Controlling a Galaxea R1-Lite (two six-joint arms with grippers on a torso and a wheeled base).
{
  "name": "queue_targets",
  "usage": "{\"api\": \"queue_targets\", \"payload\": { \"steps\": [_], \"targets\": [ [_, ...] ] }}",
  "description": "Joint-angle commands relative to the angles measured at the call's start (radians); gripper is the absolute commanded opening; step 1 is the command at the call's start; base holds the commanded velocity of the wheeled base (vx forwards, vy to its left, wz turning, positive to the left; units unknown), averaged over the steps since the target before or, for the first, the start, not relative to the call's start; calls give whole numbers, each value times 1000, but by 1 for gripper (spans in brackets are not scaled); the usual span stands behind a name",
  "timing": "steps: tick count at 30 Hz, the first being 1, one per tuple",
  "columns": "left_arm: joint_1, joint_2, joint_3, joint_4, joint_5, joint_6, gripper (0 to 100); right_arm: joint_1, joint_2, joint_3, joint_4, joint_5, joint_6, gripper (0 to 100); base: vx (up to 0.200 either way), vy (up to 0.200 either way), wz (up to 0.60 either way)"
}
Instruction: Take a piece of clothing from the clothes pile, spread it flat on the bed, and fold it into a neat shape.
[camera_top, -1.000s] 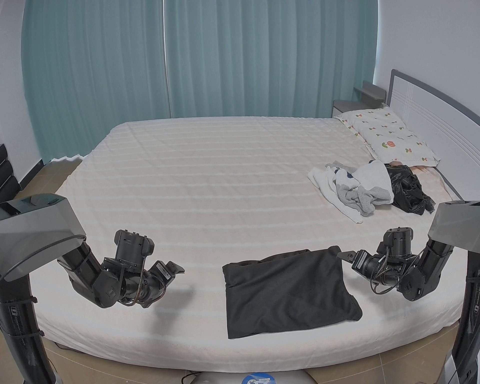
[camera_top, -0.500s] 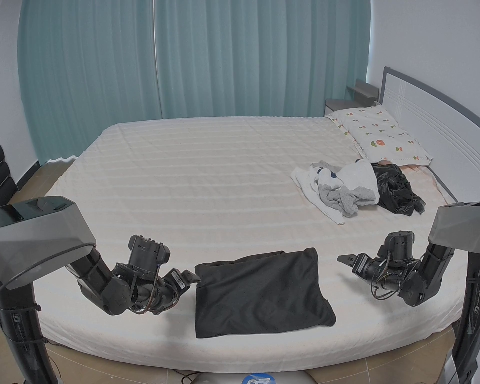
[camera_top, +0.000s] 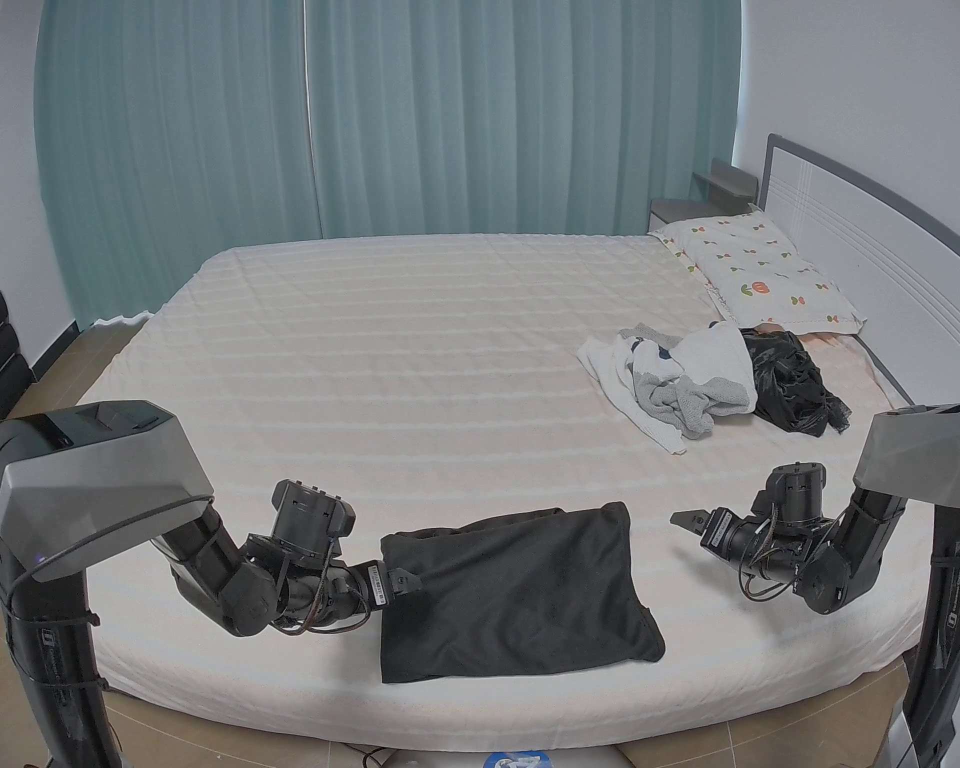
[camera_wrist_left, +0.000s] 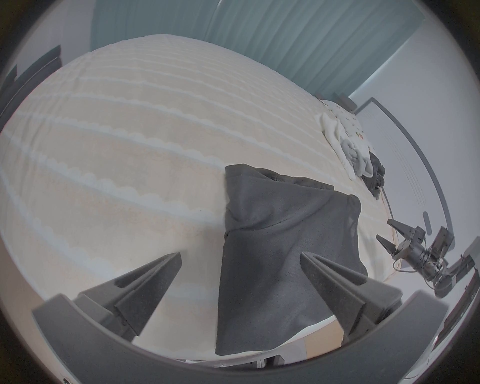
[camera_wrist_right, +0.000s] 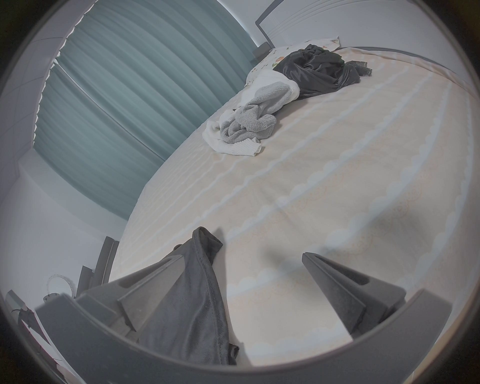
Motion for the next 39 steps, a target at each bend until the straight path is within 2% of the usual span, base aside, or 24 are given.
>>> {"api": "queue_targets", "payload": {
  "steps": [1, 9, 24, 29, 33, 39],
  "targets": [
    [-27, 39, -33, -2, -31, 7, 100, 2, 4, -6, 0, 1, 2, 100, 0, 0, 0],
    [-63, 111, -95, -4, -34, 14, 100, 2, 3, -6, -3, 4, 6, 100, 0, 0, 0],
    [-69, 142, -148, -4, -25, 18, 100, 11, 3, -14, -8, 1, 8, 100, 0, 0, 0],
    [-46, 145, -162, -2, -11, 21, 100, 14, 6, -15, -8, 1, 6, 100, 0, 0, 0],
    [-27, 149, -158, 1, -10, 78, 100, 14, 6, -18, -6, 1, 6, 100, 0, 0, 0],
    [-41, 168, -161, -2, -8, 84, 100, 14, 9, -20, -6, 1, 6, 100, 0, 0, 0]
  ]
}}
